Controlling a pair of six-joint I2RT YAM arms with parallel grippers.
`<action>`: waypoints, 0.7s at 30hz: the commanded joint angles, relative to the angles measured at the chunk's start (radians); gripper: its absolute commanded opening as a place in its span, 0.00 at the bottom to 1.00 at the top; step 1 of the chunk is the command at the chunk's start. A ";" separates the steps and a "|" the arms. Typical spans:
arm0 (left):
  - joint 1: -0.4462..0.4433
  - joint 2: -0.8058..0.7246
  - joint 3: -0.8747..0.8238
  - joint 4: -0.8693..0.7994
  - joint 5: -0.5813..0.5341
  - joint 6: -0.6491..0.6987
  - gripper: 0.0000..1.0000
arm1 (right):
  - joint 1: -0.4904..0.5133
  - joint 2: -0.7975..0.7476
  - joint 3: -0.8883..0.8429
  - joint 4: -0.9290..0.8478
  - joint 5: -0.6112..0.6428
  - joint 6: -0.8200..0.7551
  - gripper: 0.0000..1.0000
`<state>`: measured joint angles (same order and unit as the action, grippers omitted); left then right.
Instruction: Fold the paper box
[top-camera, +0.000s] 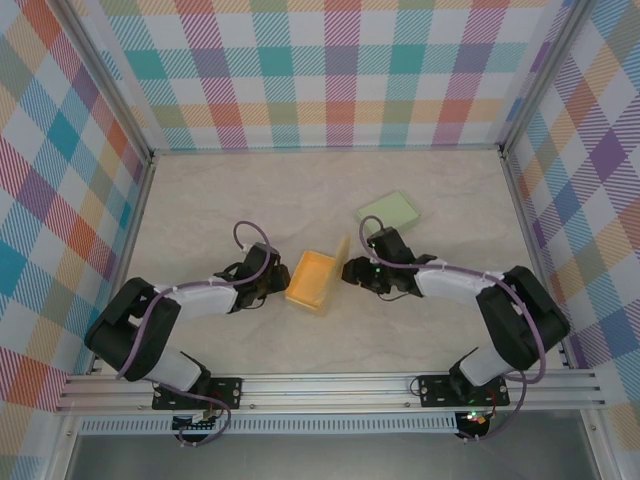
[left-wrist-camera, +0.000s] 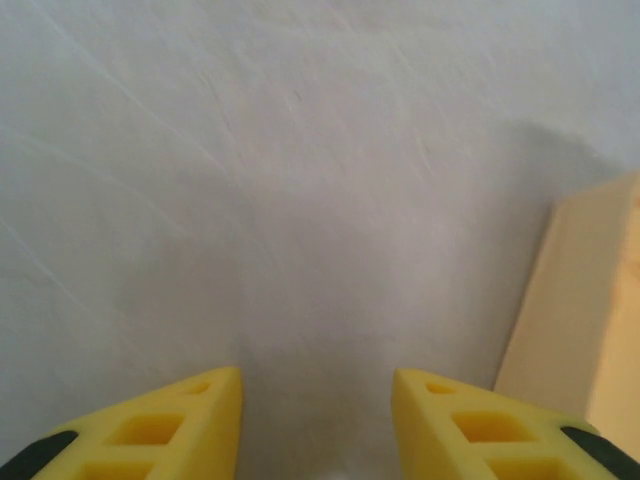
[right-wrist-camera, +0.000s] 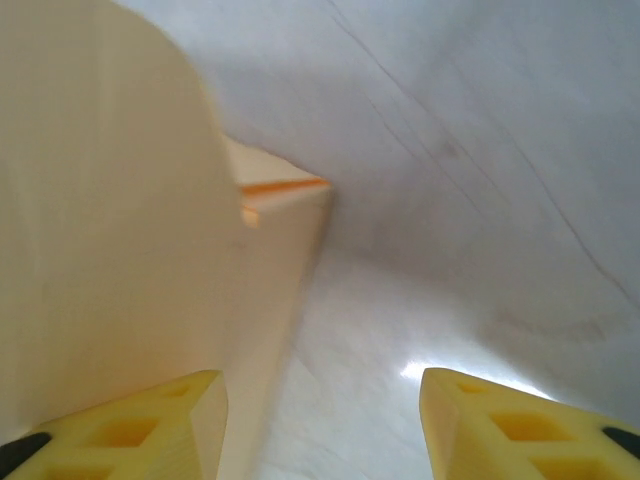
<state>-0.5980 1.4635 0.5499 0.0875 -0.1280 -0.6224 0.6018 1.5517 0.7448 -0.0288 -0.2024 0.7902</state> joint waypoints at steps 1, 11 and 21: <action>-0.084 -0.049 -0.051 -0.075 0.045 -0.088 0.43 | -0.044 0.078 0.089 0.007 -0.084 -0.075 0.53; -0.409 -0.060 -0.019 -0.001 -0.126 -0.230 0.42 | -0.185 0.240 0.389 -0.238 -0.114 -0.226 0.52; -0.378 -0.395 0.115 -0.268 -0.324 0.180 0.54 | -0.291 -0.213 0.189 -0.495 0.196 -0.337 0.54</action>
<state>-1.0378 1.1774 0.5804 -0.0502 -0.3386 -0.6590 0.2989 1.4628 0.9974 -0.4072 -0.0849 0.5022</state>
